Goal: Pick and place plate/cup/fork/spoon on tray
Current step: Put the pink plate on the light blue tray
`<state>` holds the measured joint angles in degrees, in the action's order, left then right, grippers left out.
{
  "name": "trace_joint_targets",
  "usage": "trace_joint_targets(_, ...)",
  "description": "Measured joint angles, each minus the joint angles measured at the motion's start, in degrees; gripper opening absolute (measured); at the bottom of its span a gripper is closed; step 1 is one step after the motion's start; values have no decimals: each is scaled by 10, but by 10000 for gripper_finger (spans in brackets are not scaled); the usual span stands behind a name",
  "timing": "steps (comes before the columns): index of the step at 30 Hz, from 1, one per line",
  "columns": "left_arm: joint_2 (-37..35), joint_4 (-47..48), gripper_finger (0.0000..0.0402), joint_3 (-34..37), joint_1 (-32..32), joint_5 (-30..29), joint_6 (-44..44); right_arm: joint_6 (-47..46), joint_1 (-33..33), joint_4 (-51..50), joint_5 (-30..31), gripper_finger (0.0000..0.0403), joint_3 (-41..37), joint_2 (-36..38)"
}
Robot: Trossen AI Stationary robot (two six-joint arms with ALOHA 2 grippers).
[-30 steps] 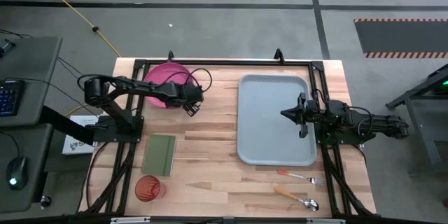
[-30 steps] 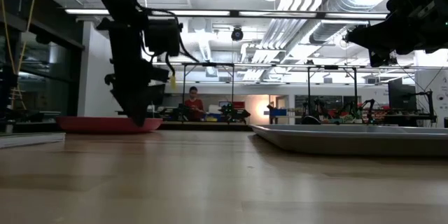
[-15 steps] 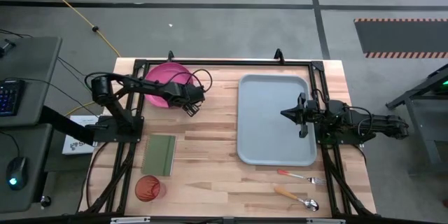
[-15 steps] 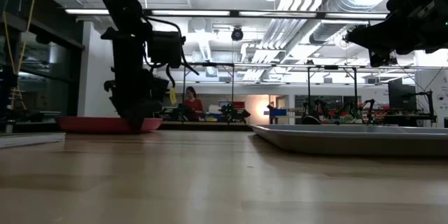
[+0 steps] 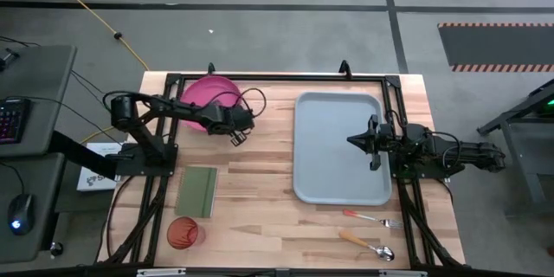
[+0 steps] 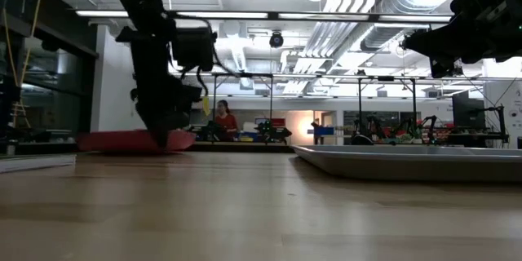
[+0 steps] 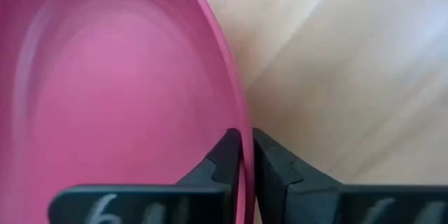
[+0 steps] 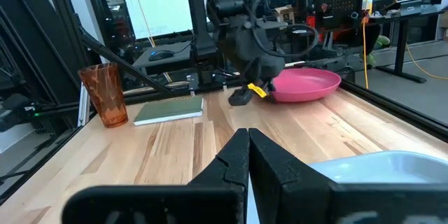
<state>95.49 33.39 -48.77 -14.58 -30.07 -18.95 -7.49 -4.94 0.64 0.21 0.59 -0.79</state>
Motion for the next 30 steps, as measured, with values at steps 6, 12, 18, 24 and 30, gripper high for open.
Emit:
trace_joint_targets(6, 0, -8, 7, -73, 78, -46, 97, 0, 0, 0, 0, 0, 0, 0)
trace_joint_targets(12, 0, -112, 5, -169, 144, -74, 320, 0, 0, 0, 0, 0, 0, 0)
trace_joint_targets(18, 31, -265, 5, -191, 163, 43, 536, 0, 0, 0, 0, 0, 0, 0)
trace_joint_targets(24, 128, -295, 5, -219, 161, 60, 579, 0, 0, 0, 0, 0, 0, 0)
trace_joint_targets(30, 231, -302, 5, -302, 173, 61, 617, 0, 0, 0, 0, 0, 0, 0)
